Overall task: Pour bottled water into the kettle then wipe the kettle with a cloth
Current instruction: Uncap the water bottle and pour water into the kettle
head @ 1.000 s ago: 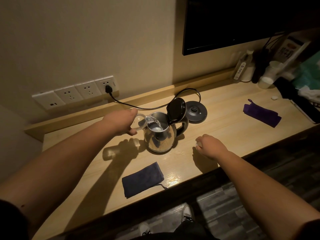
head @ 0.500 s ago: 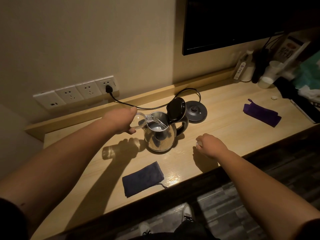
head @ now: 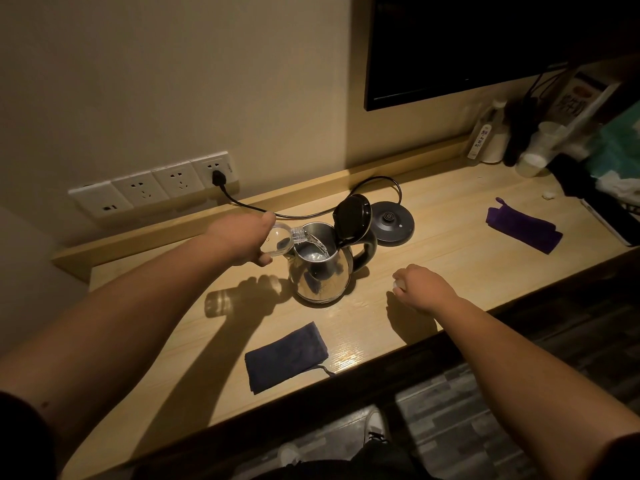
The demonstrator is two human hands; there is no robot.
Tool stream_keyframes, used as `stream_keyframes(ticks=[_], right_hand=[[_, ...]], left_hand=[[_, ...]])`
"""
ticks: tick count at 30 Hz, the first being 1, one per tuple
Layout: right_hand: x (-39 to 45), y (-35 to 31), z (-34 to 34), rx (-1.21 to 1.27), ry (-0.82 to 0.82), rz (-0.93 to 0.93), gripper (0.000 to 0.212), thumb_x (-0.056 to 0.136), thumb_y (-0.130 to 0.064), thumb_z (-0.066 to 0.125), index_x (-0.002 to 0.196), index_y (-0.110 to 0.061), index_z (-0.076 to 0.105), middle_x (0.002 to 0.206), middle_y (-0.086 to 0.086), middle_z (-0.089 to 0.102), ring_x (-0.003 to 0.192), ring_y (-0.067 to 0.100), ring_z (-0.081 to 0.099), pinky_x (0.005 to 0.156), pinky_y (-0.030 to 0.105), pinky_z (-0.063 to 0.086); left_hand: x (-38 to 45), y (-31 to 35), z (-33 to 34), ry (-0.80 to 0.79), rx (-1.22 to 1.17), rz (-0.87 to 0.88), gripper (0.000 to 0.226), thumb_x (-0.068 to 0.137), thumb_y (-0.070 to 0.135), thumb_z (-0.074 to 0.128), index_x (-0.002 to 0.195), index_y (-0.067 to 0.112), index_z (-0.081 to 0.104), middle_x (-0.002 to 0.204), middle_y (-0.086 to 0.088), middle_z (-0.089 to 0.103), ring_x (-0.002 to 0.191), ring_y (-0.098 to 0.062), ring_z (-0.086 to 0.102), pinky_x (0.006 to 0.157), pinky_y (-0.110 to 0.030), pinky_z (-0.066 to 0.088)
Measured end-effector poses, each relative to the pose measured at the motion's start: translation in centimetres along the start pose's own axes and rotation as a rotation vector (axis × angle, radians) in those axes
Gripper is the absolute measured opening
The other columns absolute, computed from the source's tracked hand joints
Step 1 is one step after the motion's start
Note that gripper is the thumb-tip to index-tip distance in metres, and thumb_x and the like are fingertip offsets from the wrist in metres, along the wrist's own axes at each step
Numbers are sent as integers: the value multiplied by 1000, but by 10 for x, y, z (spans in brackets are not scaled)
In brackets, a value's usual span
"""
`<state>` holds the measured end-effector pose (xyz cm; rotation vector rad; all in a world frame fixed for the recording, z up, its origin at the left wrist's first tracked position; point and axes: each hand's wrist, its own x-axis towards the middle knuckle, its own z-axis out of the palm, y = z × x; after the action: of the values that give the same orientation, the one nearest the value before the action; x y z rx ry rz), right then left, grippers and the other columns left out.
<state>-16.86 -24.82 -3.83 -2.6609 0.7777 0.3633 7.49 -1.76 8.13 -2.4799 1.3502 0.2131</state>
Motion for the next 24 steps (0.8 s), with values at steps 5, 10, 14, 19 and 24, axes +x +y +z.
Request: stream_keyframes(ticks=[5, 10, 14, 19, 24], right_hand=[[1, 0, -2, -6, 1, -5, 42, 97, -29, 48, 136, -14, 52, 133, 11, 55, 114, 28, 57, 89, 33, 45], [1, 0, -3, 1, -7, 2, 42, 97, -30, 48, 136, -15, 52, 134, 11, 54, 113, 28, 57, 89, 34, 46], [0, -2, -3, 5, -10, 3, 42, 97, -30, 48, 136, -15, 52, 134, 11, 55, 113, 28, 57, 89, 33, 45], [0, -3, -6, 13, -7, 11, 40, 97, -29, 49, 134, -14, 53, 133, 11, 55, 112, 27, 58, 87, 32, 46], [-2, -10, -13, 96, 19, -3, 42, 96, -28, 51, 135, -15, 53, 135, 10, 56, 114, 27, 58, 91, 34, 46]], left_hand=[[1, -2, -2, 3, 26, 7, 64, 82, 42, 75, 126, 11, 41, 104, -9, 63, 87, -25, 59, 67, -37, 53], [2, -5, -2, 8, 37, 6, 65, 80, 44, 76, 125, 12, 42, 105, -10, 64, 86, -26, 60, 69, -39, 56], [2, -5, -3, 11, 36, 12, 64, 80, 43, 77, 124, 12, 42, 108, -10, 63, 87, -25, 60, 69, -38, 55], [2, -4, -5, 10, 41, 17, 60, 81, 42, 76, 121, 12, 43, 106, -10, 62, 85, -25, 58, 66, -37, 53], [3, -5, -3, 20, -33, 5, 62, 80, 44, 76, 121, 12, 43, 109, -10, 63, 87, -26, 58, 69, -38, 54]])
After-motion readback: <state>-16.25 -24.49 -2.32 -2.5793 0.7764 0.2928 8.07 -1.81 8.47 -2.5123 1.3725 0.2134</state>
